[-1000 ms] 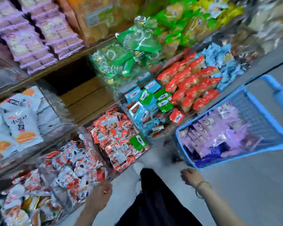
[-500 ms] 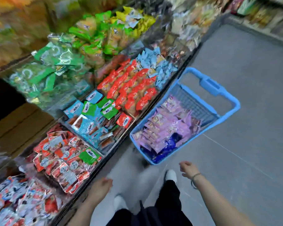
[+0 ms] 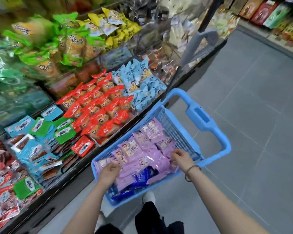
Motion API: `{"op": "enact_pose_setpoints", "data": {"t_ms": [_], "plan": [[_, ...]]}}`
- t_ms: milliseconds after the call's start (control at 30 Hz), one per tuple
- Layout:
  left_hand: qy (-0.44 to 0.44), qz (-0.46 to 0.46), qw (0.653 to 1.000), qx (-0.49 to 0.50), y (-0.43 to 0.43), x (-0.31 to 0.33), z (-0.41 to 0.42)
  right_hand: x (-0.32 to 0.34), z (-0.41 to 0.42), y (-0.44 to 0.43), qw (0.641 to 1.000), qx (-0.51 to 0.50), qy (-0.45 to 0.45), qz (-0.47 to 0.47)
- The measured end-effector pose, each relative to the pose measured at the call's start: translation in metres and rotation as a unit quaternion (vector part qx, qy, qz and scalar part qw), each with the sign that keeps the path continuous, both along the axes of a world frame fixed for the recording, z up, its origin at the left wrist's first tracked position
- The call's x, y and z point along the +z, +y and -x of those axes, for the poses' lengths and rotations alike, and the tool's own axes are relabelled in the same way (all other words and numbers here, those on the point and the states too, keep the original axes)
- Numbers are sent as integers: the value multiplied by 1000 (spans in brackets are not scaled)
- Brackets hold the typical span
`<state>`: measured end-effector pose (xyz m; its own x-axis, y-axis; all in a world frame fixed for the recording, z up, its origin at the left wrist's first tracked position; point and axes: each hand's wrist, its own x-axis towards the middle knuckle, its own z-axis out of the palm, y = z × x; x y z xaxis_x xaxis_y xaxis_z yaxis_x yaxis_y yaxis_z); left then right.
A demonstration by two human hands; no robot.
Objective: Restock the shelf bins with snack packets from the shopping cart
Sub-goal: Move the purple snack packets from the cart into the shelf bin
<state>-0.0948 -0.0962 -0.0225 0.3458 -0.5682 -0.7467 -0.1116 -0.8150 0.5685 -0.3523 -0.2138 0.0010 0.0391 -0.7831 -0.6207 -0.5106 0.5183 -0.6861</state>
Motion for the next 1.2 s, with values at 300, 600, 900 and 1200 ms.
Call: {"op": "enact_pose_setpoints", "data": {"t_ms": [300,600,900,1200], "plan": [[-17,-77,996,48,-92,-52,34,-72,-24,-73,998,-31,-15,-52],[-37,-95,984,148,-115,-80,45,-129,-75,-138,969,-206,-24,-133],[91,4,974,206,-92,-63,42,-117,-82,-115,973,-221,-31,-60],[166,20,946,279,-23,-6,30,-31,-55,-29,985,-70,-148,-54]]}}
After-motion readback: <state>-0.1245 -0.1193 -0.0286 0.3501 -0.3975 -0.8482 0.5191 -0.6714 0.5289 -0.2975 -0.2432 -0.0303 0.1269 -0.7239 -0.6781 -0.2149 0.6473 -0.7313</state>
